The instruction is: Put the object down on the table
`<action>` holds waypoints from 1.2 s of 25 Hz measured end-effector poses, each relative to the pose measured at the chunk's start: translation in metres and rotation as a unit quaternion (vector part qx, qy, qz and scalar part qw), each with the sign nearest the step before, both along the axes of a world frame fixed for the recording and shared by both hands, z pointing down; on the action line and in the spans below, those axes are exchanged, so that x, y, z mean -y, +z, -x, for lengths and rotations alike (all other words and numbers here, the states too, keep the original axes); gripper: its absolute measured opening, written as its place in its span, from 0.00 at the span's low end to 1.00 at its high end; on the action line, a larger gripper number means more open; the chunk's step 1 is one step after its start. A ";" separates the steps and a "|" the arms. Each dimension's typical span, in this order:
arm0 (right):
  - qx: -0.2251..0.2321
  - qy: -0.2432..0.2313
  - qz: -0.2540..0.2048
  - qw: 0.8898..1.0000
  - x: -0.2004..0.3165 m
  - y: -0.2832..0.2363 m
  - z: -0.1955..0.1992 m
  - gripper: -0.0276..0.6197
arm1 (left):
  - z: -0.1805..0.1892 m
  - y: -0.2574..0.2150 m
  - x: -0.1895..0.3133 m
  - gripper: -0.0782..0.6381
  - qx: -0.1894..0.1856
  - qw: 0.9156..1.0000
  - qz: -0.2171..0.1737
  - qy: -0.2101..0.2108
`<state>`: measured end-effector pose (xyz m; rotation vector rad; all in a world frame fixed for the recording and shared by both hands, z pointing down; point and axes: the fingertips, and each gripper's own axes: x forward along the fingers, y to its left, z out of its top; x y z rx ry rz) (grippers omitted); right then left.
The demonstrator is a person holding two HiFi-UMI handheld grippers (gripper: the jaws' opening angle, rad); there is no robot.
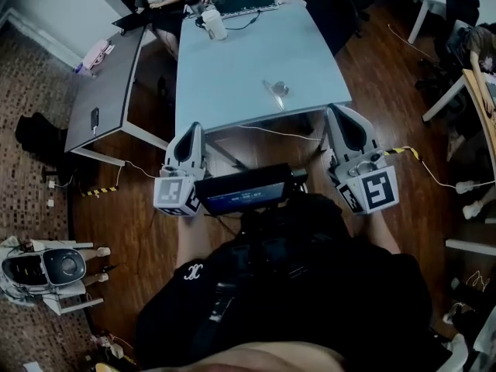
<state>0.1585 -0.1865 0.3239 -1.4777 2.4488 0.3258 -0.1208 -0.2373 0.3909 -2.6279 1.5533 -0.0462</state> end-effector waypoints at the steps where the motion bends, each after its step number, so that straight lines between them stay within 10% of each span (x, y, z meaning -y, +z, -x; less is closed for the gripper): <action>1: 0.002 0.003 0.001 1.000 -0.022 0.001 0.005 0.01 | 0.005 0.004 -0.023 0.11 0.002 1.000 0.004 0.003; 12: 0.001 0.032 0.020 0.999 -0.232 0.000 0.059 0.01 | 0.068 0.038 -0.229 0.11 -0.028 0.998 0.055 -0.003; 30: -0.005 0.056 0.025 0.998 -0.274 -0.018 0.010 0.01 | 0.023 -0.006 -0.279 0.11 -0.027 0.999 0.018 0.014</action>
